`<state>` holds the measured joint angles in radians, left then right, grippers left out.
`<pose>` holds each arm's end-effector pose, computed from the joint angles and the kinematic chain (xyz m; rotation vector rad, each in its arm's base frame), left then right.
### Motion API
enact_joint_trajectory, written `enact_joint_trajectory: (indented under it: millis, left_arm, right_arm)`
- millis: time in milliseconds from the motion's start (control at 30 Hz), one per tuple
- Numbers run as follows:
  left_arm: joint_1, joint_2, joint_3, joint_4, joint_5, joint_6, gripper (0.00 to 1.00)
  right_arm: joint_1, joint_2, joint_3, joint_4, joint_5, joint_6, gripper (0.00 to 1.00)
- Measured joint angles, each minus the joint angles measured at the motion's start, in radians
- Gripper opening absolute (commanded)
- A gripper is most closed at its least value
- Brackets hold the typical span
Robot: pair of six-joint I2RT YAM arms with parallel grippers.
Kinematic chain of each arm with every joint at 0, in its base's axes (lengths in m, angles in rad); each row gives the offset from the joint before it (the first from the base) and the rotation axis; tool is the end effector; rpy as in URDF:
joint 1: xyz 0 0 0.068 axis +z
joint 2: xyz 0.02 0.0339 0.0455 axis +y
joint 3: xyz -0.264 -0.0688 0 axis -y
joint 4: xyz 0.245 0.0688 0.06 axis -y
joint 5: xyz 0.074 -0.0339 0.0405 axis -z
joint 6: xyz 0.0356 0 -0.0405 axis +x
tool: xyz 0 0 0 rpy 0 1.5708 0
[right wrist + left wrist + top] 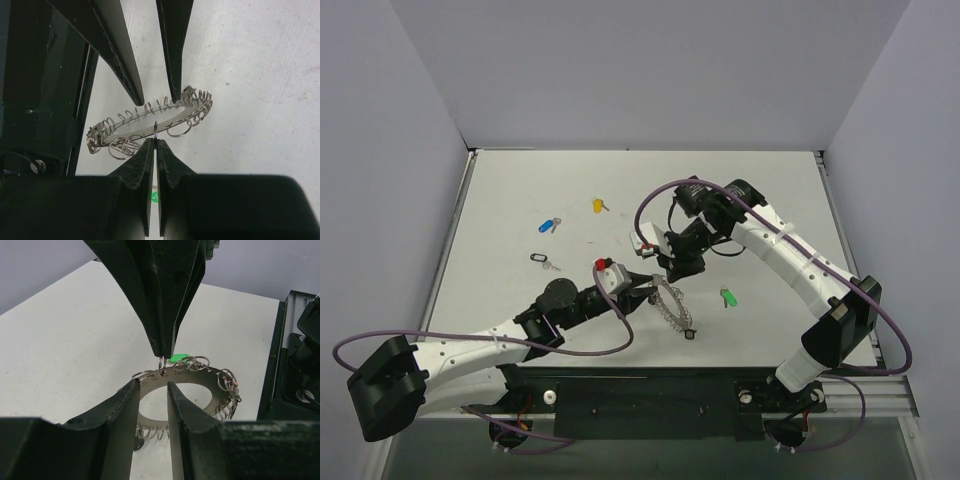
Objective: Put the keys on the keyring
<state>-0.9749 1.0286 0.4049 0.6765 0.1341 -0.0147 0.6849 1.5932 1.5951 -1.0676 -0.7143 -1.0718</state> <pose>0.1234 -0.1904 0.2510 0.8300 1.3514 -0.8854 0.2328 0.2203 0.3496 -2.0067 1.3624 0.7643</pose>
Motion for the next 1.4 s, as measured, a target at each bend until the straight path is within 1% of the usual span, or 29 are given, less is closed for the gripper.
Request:
enact_joint_trajectory:
  millis: [133, 433, 633, 700, 733, 833, 867, 1067, 1100, 1133, 1167, 1200, 1267, 1300, 1400]
  left_arm:
    - [0.000, 0.031, 0.010, 0.024, 0.015, 0.000, 0.38]
    - [0.000, 0.086, 0.042, 0.049, 0.050, -0.010, 0.27]
    - [0.000, 0.103, 0.043, 0.050, 0.062, -0.020, 0.25]
    - [0.000, 0.104, 0.043, 0.050, 0.065, -0.024, 0.20]
    - [0.000, 0.105, 0.043, 0.050, 0.066, -0.025, 0.15]
    - [0.000, 0.109, 0.051, 0.047, 0.072, -0.027, 0.05]
    - [0.000, 0.110, 0.054, 0.042, 0.074, -0.028, 0.00]
    - [0.000, 0.115, 0.064, 0.029, 0.083, -0.040, 0.00]
    - [0.000, 0.115, 0.064, 0.028, 0.082, -0.051, 0.00]
    - [0.000, 0.114, 0.064, 0.029, 0.077, -0.066, 0.00]
    - [0.000, 0.114, 0.064, 0.031, 0.074, -0.081, 0.00]
    - [0.000, 0.114, 0.060, 0.039, 0.065, -0.103, 0.00]
    - [-0.002, 0.111, 0.033, 0.093, 0.040, -0.147, 0.00]
    - [-0.004, 0.108, 0.018, 0.117, 0.028, -0.164, 0.00]
    - [-0.011, 0.098, -0.040, 0.217, -0.014, -0.216, 0.00]
  right_arm:
    - [0.011, 0.000, 0.000, 0.000, -0.008, 0.001, 0.00]
    - [0.016, 0.000, 0.000, 0.000, -0.021, 0.009, 0.00]
    - [0.016, 0.000, 0.000, 0.000, -0.023, 0.021, 0.00]
    - [0.016, 0.000, 0.000, 0.000, -0.023, 0.024, 0.00]
    - [0.016, 0.000, 0.000, 0.000, -0.023, 0.025, 0.00]
    - [0.016, 0.000, 0.000, -0.003, -0.023, 0.030, 0.00]
    - [0.016, 0.000, 0.000, -0.005, -0.023, 0.031, 0.00]
    - [0.016, 0.000, 0.000, -0.012, -0.017, 0.043, 0.00]
    - [0.016, 0.000, 0.000, -0.011, -0.017, 0.051, 0.01]
    - [0.016, 0.000, 0.000, -0.011, -0.017, 0.061, 0.07]
    - [0.015, 0.000, 0.000, -0.009, -0.017, 0.076, 0.11]
    - [0.011, 0.000, 0.000, -0.006, -0.021, 0.094, 0.20]
    - [-0.008, 0.000, 0.000, 0.006, -0.054, 0.129, 0.33]
    - [-0.018, -0.001, 0.000, 0.011, -0.079, 0.146, 0.36]
    - [-0.068, -0.026, -0.024, 0.038, -0.167, 0.189, 0.38]
